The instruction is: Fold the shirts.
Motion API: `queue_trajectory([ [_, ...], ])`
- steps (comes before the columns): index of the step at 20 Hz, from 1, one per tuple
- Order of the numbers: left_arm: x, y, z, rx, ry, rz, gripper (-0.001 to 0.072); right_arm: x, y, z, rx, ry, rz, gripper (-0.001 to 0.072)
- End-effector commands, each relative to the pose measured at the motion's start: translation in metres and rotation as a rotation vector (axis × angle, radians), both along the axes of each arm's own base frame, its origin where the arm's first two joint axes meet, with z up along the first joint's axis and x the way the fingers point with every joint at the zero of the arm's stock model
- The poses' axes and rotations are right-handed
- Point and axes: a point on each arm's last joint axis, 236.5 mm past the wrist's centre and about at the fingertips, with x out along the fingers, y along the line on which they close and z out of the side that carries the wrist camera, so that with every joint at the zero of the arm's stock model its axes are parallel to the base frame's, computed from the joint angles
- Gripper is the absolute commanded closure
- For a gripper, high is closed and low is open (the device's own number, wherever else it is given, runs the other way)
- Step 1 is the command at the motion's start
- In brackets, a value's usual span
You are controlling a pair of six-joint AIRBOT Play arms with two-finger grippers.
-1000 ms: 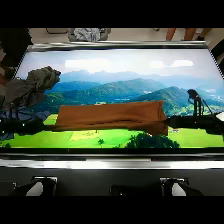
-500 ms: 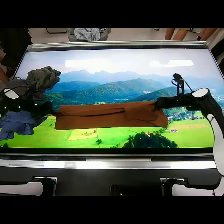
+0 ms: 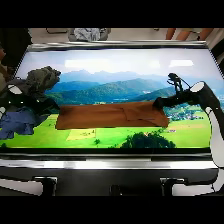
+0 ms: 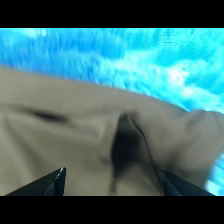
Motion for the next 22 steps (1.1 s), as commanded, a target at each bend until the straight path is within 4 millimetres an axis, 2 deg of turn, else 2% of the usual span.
queue_trajectory([
  [1,0.01,0.013,0.051,0.03,-0.112,0.014,0.0075,-0.024,-0.067,0.009,-0.187,0.097,0.039,-0.0008],
  [3,0.009,0.013,0.08,0.05,-0.18,0.014,0.0076,-0.032,-0.088,0.01,-0.042,0.126,-0.073,-0.0008],
  [5,0.007,0.009,0.107,0.065,-0.24,0.009,0.0076,-0.048,-0.111,0.0,0.083,0.198,-0.168,-0.0008],
  [7,0.003,0.002,0.13,0.077,-0.295,-0.004,0.0076,-0.065,-0.117,-0.014,0.203,0.29,-0.223,-0.0008],
  [8,0.001,-0.004,0.142,0.082,-0.322,-0.017,0.0076,-0.067,-0.113,-0.022,0.258,0.316,-0.235,-0.0008],
  [11,-0.005,-0.027,0.169,0.089,-0.389,-0.067,0.0076,-0.059,-0.088,-0.049,0.385,0.347,-0.259,-0.0008],
  [15,-0.014,-0.062,0.189,0.076,-0.434,-0.132,0.0076,-0.043,-0.047,-0.066,0.445,0.37,-0.224,-0.0008],
  [17,-0.017,-0.079,0.19,0.068,-0.439,-0.171,0.0076,-0.034,-0.02,-0.067,0.439,0.364,-0.185,-0.0008],
  [20,-0.021,-0.101,0.19,0.056,-0.442,-0.225,0.0076,-0.024,0.03,-0.056,0.492,0.353,-0.118,-0.0006],
  [21,-0.022,-0.107,0.19,0.053,-0.442,-0.24,0.0076,-0.025,0.044,-0.055,0.489,0.356,-0.09,0.0026],
  [22,-0.023,-0.112,0.19,0.049,-0.442,-0.254,0.0077,-0.026,0.055,-0.056,0.477,0.361,-0.065,0.012],
])
